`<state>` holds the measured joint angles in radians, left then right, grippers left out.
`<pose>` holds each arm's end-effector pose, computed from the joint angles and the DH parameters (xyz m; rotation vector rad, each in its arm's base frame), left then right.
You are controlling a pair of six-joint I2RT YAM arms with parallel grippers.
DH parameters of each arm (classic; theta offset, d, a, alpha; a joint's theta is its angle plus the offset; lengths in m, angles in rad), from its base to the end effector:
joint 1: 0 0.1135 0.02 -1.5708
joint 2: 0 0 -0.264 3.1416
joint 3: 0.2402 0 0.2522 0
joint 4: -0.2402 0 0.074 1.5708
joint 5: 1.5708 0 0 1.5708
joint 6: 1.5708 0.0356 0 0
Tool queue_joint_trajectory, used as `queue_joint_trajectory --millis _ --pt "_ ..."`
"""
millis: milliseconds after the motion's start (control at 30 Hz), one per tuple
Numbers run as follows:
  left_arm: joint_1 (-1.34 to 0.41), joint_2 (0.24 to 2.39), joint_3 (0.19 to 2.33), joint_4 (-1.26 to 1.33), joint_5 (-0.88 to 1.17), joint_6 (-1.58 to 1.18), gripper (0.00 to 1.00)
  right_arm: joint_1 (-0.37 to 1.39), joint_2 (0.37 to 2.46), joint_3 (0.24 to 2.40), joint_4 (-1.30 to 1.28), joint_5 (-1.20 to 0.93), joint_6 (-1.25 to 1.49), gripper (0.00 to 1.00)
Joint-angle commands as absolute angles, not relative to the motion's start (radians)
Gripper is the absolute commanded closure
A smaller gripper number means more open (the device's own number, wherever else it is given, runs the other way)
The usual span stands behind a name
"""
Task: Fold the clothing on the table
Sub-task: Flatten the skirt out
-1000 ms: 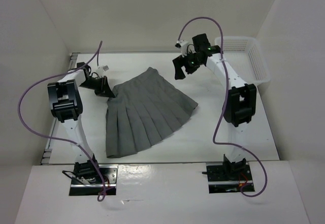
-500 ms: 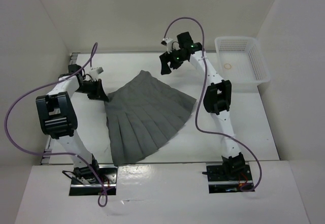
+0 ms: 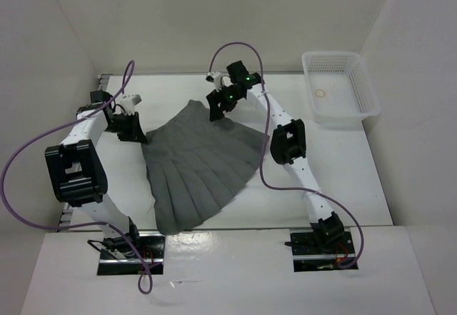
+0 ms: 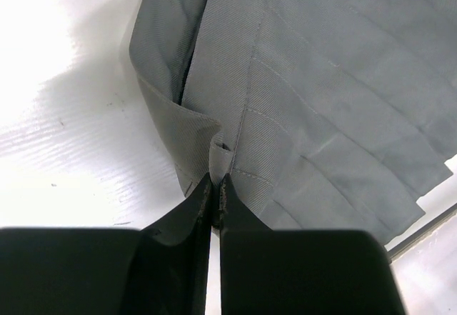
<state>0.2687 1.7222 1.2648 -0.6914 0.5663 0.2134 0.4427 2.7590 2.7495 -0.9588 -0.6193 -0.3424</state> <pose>0.3413 0.0742 0.2252 0.0881 2.5459 -0.5884 0.5051 0.2623 0.1849 -1.1642 2.1741 0.8224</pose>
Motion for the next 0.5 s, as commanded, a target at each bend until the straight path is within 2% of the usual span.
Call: queue_joint_trajectory --millis 0,33,67,133,267,300,367,400,467 --pt "0.276 1.677 1.249 -0.699 0.549 0.247 0.94 0.465 2.79 2.806 -0.989 -0.649 -0.36 0.16" --pt "0.276 1.677 1.249 -0.699 0.549 0.247 0.94 0.465 2.79 2.806 -1.0 -0.649 -0.36 0.18" --pt "0.276 1.677 1.249 -0.699 0.549 0.247 0.94 0.465 2.799 2.806 -1.0 -0.649 -0.36 0.27" --pt "0.276 1.677 1.24 -0.699 0.549 0.247 0.94 0.465 2.81 2.806 -1.009 -0.649 -0.37 0.35" --pt "0.276 1.677 1.239 -0.699 0.549 0.247 0.94 0.474 2.819 2.806 -1.009 -0.606 -0.37 0.41" --pt "0.276 1.677 1.239 -0.699 0.549 0.247 0.94 0.474 2.819 2.806 -1.009 -0.588 -0.37 0.57" --pt "0.276 1.677 1.239 -0.699 0.549 0.247 0.94 0.474 2.819 2.806 -1.028 -0.563 -0.37 0.8" --pt "0.276 1.677 1.239 -0.699 0.549 0.247 0.94 0.474 2.819 2.806 -1.028 -0.545 -0.358 1.0" --pt "0.276 1.696 1.239 -0.69 0.549 0.247 0.94 0.474 2.819 2.816 -1.072 -0.499 -0.357 1.0"
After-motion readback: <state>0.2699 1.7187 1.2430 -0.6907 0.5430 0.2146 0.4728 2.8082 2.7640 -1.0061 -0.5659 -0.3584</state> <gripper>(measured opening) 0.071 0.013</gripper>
